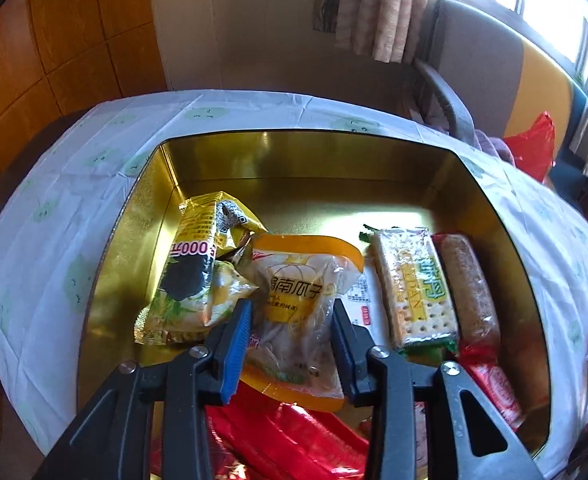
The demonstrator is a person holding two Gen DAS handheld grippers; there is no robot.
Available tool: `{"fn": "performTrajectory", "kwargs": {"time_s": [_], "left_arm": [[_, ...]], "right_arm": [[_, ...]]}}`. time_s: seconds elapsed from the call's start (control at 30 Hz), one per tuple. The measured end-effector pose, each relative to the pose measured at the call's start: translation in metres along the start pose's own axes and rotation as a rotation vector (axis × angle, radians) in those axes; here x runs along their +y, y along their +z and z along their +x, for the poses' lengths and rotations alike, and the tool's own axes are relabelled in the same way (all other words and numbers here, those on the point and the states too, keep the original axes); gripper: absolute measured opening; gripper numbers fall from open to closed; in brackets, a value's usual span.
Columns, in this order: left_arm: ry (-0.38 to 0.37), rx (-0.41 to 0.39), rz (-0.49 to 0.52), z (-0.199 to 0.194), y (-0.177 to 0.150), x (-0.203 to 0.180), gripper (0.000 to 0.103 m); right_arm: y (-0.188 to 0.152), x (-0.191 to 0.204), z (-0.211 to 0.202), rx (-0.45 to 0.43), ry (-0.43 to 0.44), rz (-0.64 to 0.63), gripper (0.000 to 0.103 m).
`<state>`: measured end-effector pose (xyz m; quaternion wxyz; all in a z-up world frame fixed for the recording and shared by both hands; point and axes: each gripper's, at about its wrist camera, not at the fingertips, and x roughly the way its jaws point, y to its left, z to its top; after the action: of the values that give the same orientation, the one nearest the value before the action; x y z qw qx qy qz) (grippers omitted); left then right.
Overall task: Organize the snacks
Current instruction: 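Carry the orange-topped seed bag into the gold tin and open the left tool, then lower the clear cake bag into the gold tin and open the right tool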
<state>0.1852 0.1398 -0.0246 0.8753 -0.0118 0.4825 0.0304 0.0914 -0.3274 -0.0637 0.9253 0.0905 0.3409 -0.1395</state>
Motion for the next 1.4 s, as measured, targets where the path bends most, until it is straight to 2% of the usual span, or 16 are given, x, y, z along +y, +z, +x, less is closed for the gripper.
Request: {"fn": "performTrajectory", "kwargs": {"time_s": [0.17, 0.3, 0.37, 0.4, 0.6, 0.77, 0.97, 1.13, 1.4], "left_arm": [[0.029, 0.022, -0.051, 0.010, 0.012, 0.012, 0.039], [0.004, 0.006, -0.104, 0.002, 0.012, 0.016, 0.042], [0.008, -0.020, -0.083, -0.006, 0.006, 0.012, 0.051], [0.016, -0.032, -0.065, -0.011, 0.002, 0.011, 0.053], [0.020, -0.081, 0.007, -0.036, -0.023, -0.003, 0.053], [-0.018, -0.106, 0.041, -0.052, -0.042, -0.014, 0.053], [0.009, -0.125, 0.106, -0.062, -0.057, -0.026, 0.053], [0.012, -0.124, 0.111, -0.067, -0.065, -0.031, 0.053], [0.037, -0.086, 0.060, -0.070, -0.070, -0.023, 0.053]], "right_arm": [[0.000, 0.000, 0.000, 0.000, -0.001, -0.002, 0.073], [0.000, 0.001, 0.001, -0.002, -0.007, -0.005, 0.073], [-0.001, 0.001, 0.001, -0.003, -0.008, -0.007, 0.073], [-0.001, 0.002, 0.001, -0.003, -0.009, -0.009, 0.073], [-0.001, 0.002, 0.001, -0.004, -0.006, -0.013, 0.073], [-0.002, 0.005, -0.004, -0.016, 0.009, -0.039, 0.073], [-0.002, 0.017, -0.012, 0.004, 0.050, -0.098, 0.073], [-0.005, 0.031, -0.027, 0.018, 0.125, -0.076, 0.072], [-0.006, 0.099, -0.064, -0.005, 0.271, -0.170, 0.073]]}}
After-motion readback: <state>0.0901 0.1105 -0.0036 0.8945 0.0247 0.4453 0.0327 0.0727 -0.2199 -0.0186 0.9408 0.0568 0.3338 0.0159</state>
